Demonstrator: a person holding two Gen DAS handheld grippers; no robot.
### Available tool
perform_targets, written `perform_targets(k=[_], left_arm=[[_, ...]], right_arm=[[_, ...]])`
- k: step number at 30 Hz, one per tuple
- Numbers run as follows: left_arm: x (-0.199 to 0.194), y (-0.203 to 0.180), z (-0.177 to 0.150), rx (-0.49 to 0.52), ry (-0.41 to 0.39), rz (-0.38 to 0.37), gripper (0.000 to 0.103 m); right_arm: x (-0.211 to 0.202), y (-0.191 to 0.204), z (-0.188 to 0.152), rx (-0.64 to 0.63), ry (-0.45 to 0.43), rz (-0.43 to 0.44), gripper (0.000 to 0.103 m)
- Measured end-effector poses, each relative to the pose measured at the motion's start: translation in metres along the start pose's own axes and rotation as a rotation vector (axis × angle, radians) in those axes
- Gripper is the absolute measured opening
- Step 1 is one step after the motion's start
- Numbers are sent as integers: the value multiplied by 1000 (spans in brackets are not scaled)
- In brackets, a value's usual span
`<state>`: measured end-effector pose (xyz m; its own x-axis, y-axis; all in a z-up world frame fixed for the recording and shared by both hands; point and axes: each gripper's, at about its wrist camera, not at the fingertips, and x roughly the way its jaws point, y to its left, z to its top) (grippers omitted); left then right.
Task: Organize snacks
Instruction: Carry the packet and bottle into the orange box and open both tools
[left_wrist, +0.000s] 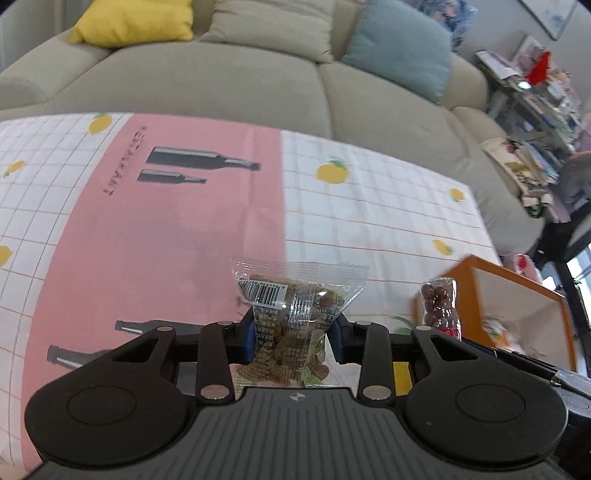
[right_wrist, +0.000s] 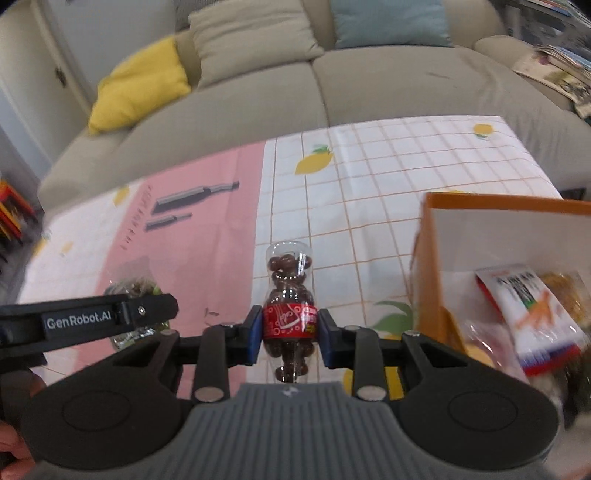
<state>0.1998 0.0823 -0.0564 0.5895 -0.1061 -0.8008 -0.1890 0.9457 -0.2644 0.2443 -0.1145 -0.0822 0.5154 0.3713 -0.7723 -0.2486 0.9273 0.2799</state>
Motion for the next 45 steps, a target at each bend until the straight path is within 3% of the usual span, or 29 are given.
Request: perform_targets(k=[7, 14, 21, 25, 34, 39, 45], left_arm=[[-42, -35, -18, 48, -18, -98, 41], [-65, -82, -35, 125, 0, -218, 41], [-61, -135, -48, 210, 62, -328, 41], [-54, -164, -52, 260, 94, -366, 41], [-18, -215, -57, 383, 220, -387, 41], [13, -240, -61, 458, 272, -338, 41], [46, -256, -60, 503, 330, -315, 41]], right_arm=[[-69, -11, -17, 39, -94, 30, 29], [-125, -43, -31, 74, -132, 32, 29], [-169, -95, -34, 99, -93, 16, 29], [-186, -121, -33, 83, -65, -41, 29], [-185, -169, -26, 37, -8, -171, 29], [-163, -180, -24, -47, 24, -248, 29], [-133, -204, -23, -65, 98, -275, 29]])
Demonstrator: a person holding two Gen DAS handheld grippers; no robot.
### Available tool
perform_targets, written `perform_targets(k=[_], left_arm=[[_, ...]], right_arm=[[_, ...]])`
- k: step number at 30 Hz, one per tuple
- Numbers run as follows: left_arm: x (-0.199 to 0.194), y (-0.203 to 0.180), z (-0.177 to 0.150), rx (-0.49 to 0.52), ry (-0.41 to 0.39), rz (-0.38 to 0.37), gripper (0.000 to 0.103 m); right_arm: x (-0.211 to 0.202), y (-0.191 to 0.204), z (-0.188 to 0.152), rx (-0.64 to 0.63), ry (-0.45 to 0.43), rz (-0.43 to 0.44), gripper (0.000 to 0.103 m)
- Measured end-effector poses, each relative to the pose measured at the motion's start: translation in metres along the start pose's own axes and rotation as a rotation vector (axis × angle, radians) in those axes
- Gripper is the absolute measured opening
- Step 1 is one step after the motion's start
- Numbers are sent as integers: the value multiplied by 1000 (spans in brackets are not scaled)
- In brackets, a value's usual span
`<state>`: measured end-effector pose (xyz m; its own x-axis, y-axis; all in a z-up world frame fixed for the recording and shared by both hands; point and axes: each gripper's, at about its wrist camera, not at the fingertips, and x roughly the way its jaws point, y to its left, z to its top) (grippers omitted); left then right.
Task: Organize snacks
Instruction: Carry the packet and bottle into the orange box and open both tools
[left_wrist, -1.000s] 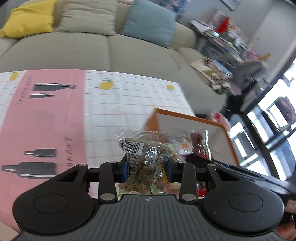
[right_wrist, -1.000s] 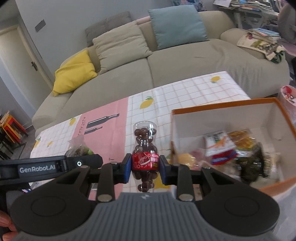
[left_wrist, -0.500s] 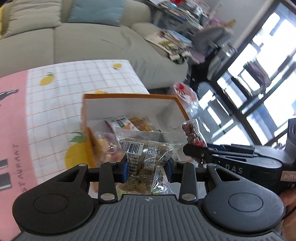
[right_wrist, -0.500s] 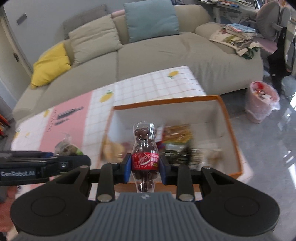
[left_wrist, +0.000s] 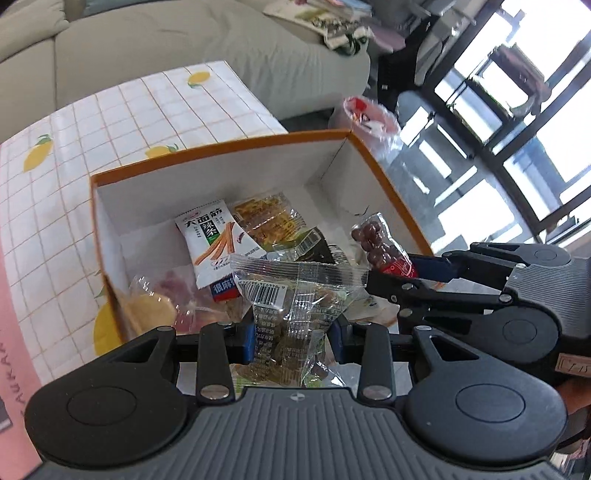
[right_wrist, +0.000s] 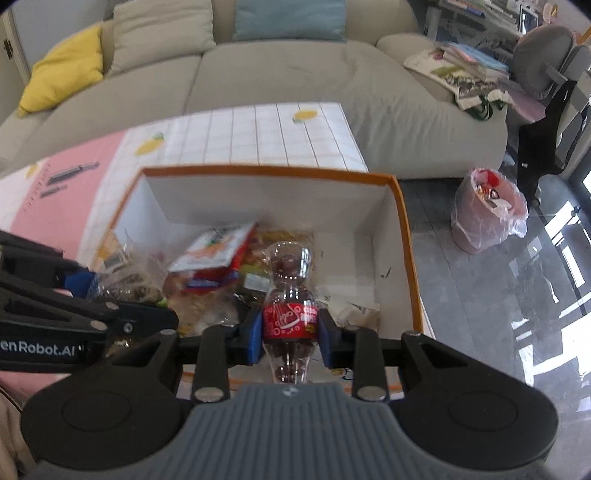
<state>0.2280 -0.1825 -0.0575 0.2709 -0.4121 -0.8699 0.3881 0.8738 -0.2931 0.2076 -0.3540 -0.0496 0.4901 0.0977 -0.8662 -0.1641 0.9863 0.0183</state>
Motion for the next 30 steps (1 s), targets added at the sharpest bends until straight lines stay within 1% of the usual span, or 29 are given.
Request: perform_targets(k=[4, 8, 11, 14, 19, 23, 24, 26, 27, 28, 29, 30], left_arm=[[19, 3, 8, 22, 47, 11, 41], [40, 6, 15, 29, 91, 15, 41], [50, 7, 18, 40, 114, 30, 41], [61, 9, 20, 55, 143, 47, 41], [74, 11, 20, 62, 193, 37, 41], [80, 10, 18, 81, 229, 42, 43], [80, 10, 18, 86, 231, 47, 44], [78, 7, 17, 113, 228, 73, 56], [75, 6, 16, 129, 226, 91, 59], [72, 4, 16, 141, 220, 105, 65], [68, 4, 16, 147, 214, 107, 68], [64, 5, 17, 145, 210, 99, 69]], right_arm=[[22, -4, 1, -43, 50, -16, 29], [37, -6, 1, -72, 95, -10, 29], [45, -8, 3, -102, 105, -29, 29], [51, -9, 4, -112, 124, -22, 29], [62, -1, 5, -190, 142, -32, 29], [66, 0, 8, -211, 158, -36, 29], [66, 0, 9, -214, 165, -33, 29], [66, -1, 9, -215, 175, -31, 29], [64, -1, 8, -217, 176, -29, 29], [62, 0, 8, -219, 177, -26, 29], [61, 0, 8, -221, 177, -27, 29], [59, 1, 7, -227, 171, -32, 29]])
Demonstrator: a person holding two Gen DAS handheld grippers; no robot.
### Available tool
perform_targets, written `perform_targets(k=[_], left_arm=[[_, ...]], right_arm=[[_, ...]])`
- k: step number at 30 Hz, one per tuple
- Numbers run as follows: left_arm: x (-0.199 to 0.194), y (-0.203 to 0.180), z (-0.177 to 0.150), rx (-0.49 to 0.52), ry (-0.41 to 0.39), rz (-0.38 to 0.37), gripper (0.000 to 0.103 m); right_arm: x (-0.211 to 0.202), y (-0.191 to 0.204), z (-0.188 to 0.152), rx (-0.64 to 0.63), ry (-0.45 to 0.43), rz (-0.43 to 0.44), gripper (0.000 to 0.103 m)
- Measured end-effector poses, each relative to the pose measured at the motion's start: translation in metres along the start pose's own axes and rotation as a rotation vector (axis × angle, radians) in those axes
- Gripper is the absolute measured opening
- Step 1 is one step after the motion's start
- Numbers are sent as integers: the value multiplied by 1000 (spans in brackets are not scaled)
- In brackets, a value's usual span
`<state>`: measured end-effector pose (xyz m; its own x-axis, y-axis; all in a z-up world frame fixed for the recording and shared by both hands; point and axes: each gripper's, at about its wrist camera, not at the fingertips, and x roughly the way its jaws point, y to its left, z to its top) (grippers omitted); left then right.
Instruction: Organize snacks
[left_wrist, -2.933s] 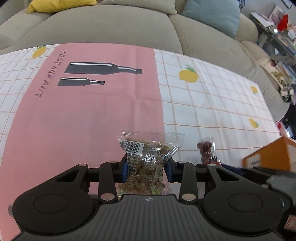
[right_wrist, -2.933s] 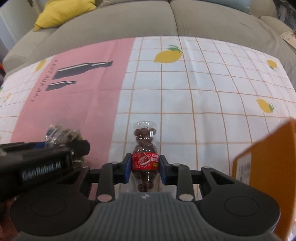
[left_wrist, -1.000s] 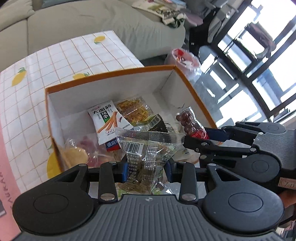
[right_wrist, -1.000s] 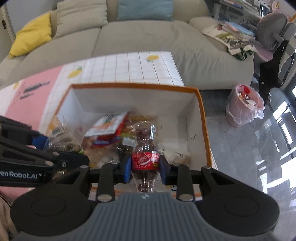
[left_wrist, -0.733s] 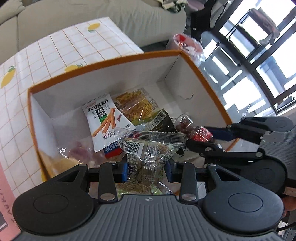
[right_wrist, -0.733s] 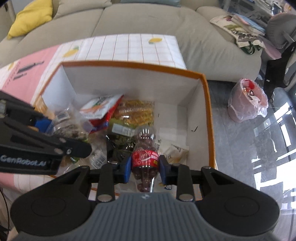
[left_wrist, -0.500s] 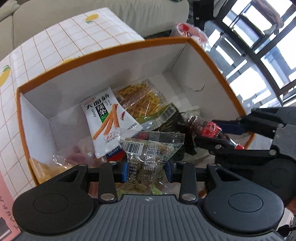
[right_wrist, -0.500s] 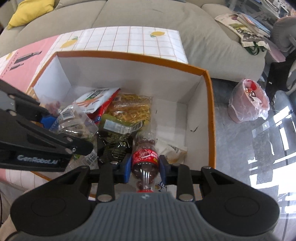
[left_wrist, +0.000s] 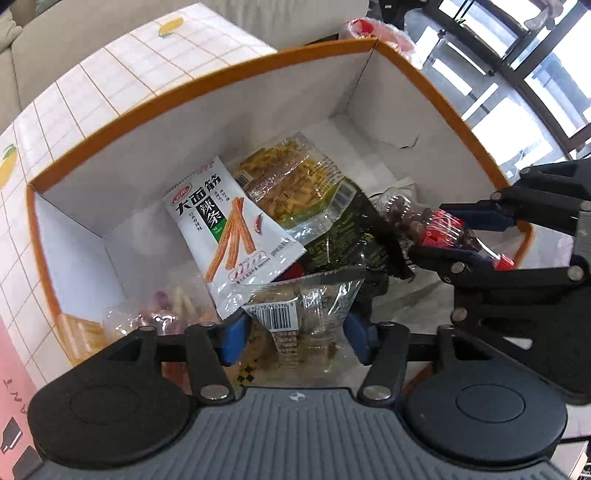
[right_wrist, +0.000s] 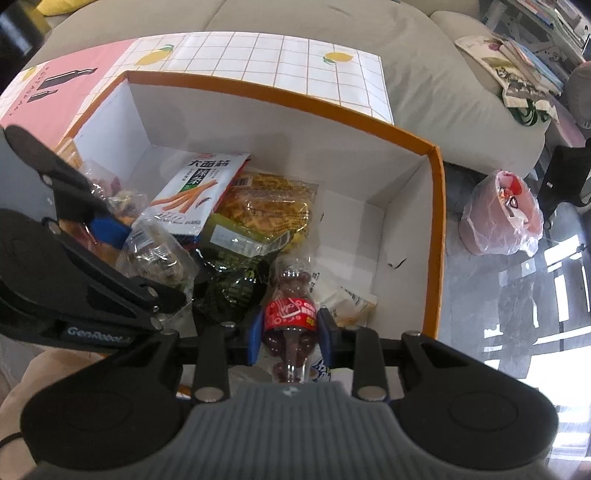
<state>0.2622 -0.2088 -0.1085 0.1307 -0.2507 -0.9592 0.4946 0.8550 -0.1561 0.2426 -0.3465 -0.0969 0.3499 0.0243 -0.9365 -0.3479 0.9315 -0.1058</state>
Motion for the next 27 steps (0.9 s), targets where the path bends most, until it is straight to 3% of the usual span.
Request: perform_targets(k=[4, 8, 15, 22, 25, 27], left_arm=[[-23, 4, -4, -24, -47, -3, 79], [-56, 13, -10, -47, -110, -16, 82], [-93, 36, -25, -115, -184, 38, 83], [-102, 48, -47, -155, -204, 64, 83], [-109, 47, -56, -156, -211, 69, 83], [-115, 46, -61, -165, -224, 70, 83]], right_arm=[[-7, -1, 2, 25, 3, 12, 29], [-13, 2, 3, 59, -4, 47, 29], [-14, 19, 5, 46, -10, 42, 29], [1, 9, 8, 154, 53, 39, 30], [-5, 7, 10, 162, 44, 20, 40], [-13, 8, 12, 149, 26, -2, 41]])
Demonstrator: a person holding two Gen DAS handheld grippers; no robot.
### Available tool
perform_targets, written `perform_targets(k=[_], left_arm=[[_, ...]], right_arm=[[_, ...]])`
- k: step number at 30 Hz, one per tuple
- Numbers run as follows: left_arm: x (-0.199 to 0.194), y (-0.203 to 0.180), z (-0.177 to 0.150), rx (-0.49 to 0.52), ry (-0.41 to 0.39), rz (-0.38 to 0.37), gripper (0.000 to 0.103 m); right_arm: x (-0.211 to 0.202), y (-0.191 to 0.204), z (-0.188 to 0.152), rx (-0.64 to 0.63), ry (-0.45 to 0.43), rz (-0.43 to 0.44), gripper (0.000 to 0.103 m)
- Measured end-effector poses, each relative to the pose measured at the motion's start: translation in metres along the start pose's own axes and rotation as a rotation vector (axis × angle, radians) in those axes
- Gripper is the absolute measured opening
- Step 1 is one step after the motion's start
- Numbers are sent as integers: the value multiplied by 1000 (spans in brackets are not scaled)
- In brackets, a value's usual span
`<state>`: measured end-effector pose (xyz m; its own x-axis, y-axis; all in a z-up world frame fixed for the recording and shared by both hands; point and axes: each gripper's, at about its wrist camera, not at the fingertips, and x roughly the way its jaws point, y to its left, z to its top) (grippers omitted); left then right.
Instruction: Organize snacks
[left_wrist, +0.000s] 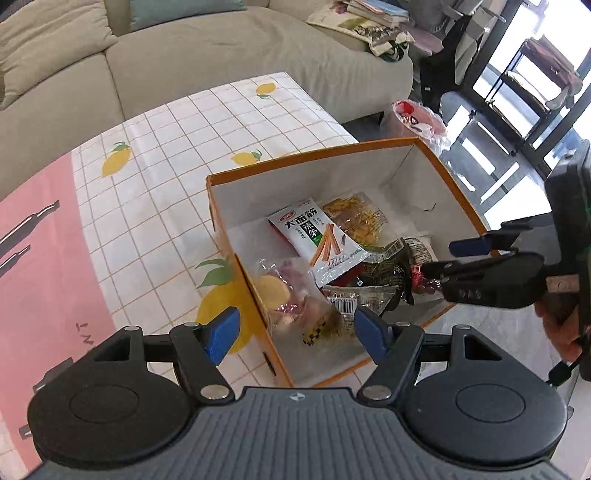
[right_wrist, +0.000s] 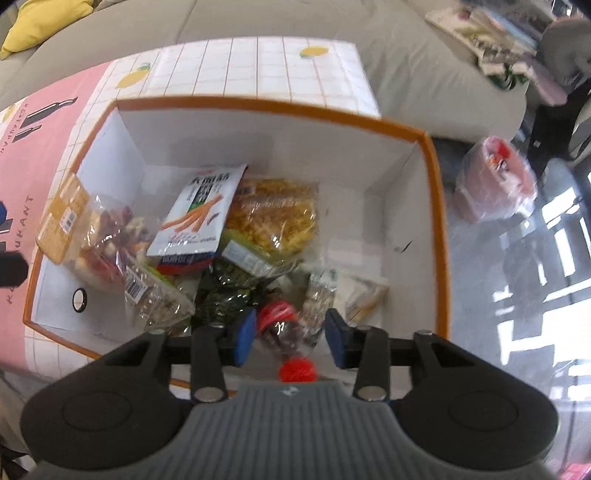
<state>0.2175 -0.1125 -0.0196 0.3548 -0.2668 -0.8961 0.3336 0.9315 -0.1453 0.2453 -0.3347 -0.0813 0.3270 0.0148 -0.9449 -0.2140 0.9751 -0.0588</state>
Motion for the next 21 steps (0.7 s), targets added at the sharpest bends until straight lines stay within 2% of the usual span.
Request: perform_targets(k=[7, 11, 16, 21], left_arm=[[-35, 1, -16, -25, -78, -1, 83], [-66, 1, -28, -26, -166, 16, 82], [-108, -5, -52, -4, -321, 50, 82], [-142, -13, -81, 11, -458, 124, 82]], right_arm=[[-44, 4, -2, 1, -78, -9, 47], [-75, 17, -9, 9, -150, 17, 52], [-135, 38, -23, 53, -318, 79, 61], [-190, 63, -45, 78, -500, 136, 72]])
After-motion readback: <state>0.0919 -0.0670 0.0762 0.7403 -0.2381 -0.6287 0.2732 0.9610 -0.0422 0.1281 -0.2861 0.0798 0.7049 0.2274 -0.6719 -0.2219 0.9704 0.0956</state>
